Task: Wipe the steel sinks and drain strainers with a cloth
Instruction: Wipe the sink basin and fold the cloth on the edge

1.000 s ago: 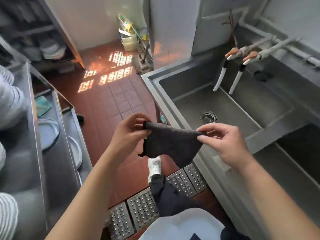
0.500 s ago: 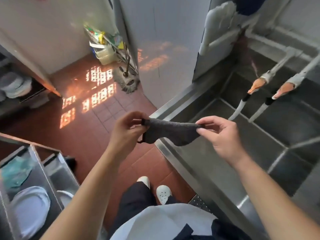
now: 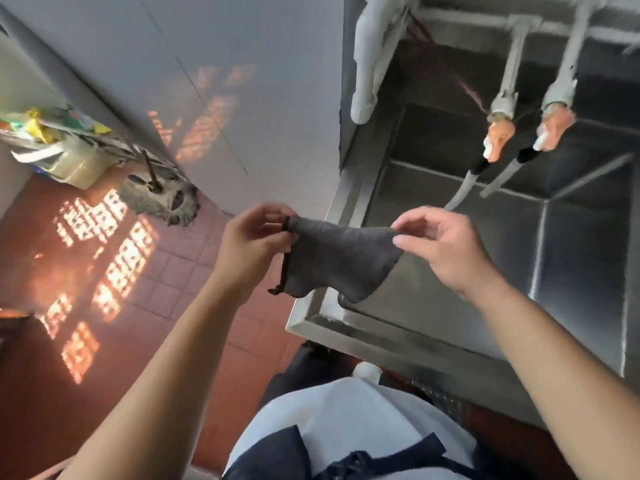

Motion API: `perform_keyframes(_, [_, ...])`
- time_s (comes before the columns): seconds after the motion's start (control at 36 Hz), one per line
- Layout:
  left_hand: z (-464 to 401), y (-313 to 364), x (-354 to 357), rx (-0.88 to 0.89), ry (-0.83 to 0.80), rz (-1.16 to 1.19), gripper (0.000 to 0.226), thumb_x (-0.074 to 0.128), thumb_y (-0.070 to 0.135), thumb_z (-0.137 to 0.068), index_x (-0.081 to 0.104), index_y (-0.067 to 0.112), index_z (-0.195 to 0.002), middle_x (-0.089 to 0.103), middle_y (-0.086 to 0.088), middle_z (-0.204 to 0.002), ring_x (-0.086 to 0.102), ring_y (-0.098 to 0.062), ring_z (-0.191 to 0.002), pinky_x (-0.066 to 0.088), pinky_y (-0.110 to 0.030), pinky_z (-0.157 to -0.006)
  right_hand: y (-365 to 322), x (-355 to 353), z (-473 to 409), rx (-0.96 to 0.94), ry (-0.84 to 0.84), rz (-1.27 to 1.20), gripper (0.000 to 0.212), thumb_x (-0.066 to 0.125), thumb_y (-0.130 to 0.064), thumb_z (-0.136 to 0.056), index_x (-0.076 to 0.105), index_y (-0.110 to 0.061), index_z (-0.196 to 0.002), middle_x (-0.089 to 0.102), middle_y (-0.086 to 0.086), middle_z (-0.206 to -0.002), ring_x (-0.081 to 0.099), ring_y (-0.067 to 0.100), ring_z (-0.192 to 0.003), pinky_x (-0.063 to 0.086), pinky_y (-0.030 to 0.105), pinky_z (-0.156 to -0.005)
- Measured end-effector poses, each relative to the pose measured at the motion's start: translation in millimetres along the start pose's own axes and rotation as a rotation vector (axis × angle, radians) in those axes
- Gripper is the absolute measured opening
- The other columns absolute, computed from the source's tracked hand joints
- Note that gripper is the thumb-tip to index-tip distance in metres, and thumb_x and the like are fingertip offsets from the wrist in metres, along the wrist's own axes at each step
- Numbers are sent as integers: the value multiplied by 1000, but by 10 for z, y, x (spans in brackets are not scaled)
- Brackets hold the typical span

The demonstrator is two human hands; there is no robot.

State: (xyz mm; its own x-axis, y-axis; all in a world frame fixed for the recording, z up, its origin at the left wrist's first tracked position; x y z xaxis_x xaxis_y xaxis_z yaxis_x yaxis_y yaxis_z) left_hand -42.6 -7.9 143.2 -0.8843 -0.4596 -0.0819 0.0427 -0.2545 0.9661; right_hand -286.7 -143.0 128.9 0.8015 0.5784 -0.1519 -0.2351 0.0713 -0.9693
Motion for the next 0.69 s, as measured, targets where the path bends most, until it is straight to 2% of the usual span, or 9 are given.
perform_keyframes(0.11, [-813,-273,51,-80,-8,-63,35,65,-9,-82,71,23,-93,71,6,-88,67,-10,-79,53,-20,-63,207,96,-591,136,138,77,24,72,7,-80,71,-17,-83,70,-2,-83,63,7,-77,51,22,-77])
perform_keyframes(0.17, [-1178,-508,137,-131,-34,-141,36,64,-1,-89,67,24,-114,69,2,-112,67,-18,-97,59,-28,-77,449,124,-847,251,238,144,20,70,-2,-85,71,-16,-99,71,6,-102,61,11,-88,47,25,-81])
perform_keyframes(0.22, [-1435,-760,218,-194,-118,-375,57,67,15,-93,45,31,-143,51,-6,-144,56,-24,-121,52,-41,-101,696,172,-981,410,243,257,45,71,-20,-89,59,-19,-132,58,7,-137,56,16,-115,41,25,-92])
perform_keyframes(0.28, [-1532,-947,297,-218,-236,-661,75,66,33,-95,22,36,-155,27,-6,-161,38,-31,-141,38,-50,-114,878,256,-1004,510,180,348,72,72,-35,-88,38,-24,-151,40,3,-156,43,20,-138,36,27,-106])
perform_keyframes(0.33, [-1502,-1046,353,-179,-313,-818,79,62,42,-95,14,36,-158,13,-6,-167,22,-35,-149,27,-54,-119,1002,381,-959,531,111,398,81,70,-43,-87,30,-29,-156,28,0,-163,32,21,-146,29,31,-114])
perform_keyframes(0.39, [-1413,-1116,383,-127,-367,-878,78,60,45,-96,13,37,-157,10,-5,-167,17,-34,-151,23,-54,-121,1076,511,-866,524,55,458,79,68,-49,-87,28,-37,-155,13,-6,-167,24,21,-150,26,37,-120])
perform_keyframes(0.44, [-1298,-1161,386,-122,-416,-912,78,59,48,-95,12,39,-157,8,-4,-168,12,-33,-152,21,-55,-121,1112,609,-742,523,16,502,77,65,-52,-87,27,-42,-154,7,-10,-167,23,21,-151,27,43,-120])
perform_keyframes(0.56, [-1150,-1160,393,-107,-447,-1021,78,54,55,-96,8,40,-157,1,-2,-168,3,-31,-154,16,-56,-122,1092,604,-506,530,-5,555,74,62,-53,-89,25,-45,-153,7,-12,-167,20,19,-152,27,46,-119])
perform_keyframes(0.69, [-1104,-922,644,95,-448,-1114,76,47,61,-96,5,42,-155,2,-2,-168,1,-32,-154,7,-56,-121,816,314,-200,454,91,649,71,60,-49,-92,25,-42,-154,13,-7,-167,10,19,-153,20,48,-121])
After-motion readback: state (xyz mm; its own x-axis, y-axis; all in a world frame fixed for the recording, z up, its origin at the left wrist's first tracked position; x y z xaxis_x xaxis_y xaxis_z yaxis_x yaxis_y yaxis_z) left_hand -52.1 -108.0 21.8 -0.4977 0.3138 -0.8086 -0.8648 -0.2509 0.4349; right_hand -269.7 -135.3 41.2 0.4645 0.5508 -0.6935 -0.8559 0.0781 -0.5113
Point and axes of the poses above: each hand's wrist, its own z-axis away from the middle knuckle, its own x-axis out of the palm, y = z × x, the point moved 3 cm from there along -z, towards the middle knuckle
